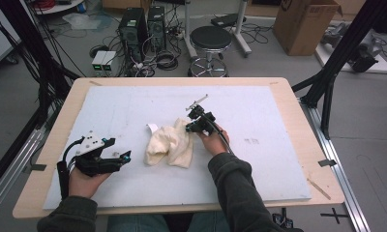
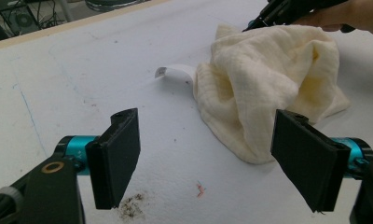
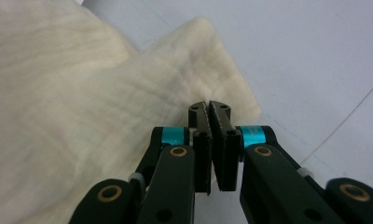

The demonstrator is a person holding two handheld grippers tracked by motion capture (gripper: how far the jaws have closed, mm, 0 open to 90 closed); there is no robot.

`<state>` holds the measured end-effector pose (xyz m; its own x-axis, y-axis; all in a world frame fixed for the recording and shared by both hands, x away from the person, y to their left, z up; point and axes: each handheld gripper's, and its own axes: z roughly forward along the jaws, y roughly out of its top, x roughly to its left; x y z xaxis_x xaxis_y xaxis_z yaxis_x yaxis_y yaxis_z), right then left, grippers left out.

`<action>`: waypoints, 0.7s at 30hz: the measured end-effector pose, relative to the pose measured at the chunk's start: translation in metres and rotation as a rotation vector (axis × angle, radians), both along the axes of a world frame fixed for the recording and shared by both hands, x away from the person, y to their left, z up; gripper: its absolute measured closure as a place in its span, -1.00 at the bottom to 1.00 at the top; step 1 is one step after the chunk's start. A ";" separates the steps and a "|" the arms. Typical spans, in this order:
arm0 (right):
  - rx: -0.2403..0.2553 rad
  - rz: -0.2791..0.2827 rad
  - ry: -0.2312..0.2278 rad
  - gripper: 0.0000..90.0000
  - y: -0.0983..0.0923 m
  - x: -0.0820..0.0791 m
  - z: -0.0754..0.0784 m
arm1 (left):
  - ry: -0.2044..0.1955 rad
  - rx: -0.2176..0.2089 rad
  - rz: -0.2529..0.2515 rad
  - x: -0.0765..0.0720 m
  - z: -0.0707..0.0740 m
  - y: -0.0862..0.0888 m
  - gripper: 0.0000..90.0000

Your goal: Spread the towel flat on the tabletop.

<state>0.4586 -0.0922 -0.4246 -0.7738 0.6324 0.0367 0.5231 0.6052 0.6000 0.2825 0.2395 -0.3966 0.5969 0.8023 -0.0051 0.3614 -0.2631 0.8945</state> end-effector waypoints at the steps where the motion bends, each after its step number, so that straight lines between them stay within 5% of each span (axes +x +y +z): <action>1: 0.003 0.000 -0.004 0.95 -0.002 -0.001 0.002 | 0.002 -0.004 0.001 0.000 0.000 0.000 -0.46; 12: 0.013 0.022 -0.059 0.95 -0.042 -0.017 0.038 | 0.013 -0.008 -0.017 0.005 0.005 -0.006 -0.42; 21: -0.039 0.017 -0.027 0.95 -0.079 -0.023 0.046 | 0.023 0.009 -0.047 0.028 0.014 -0.022 -0.31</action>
<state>0.4361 -0.1708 -0.3785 -0.7847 0.6198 -0.0085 0.4968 0.6371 0.5893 0.3109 0.2173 -0.3825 0.6341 0.7732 -0.0121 0.3692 -0.2889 0.8833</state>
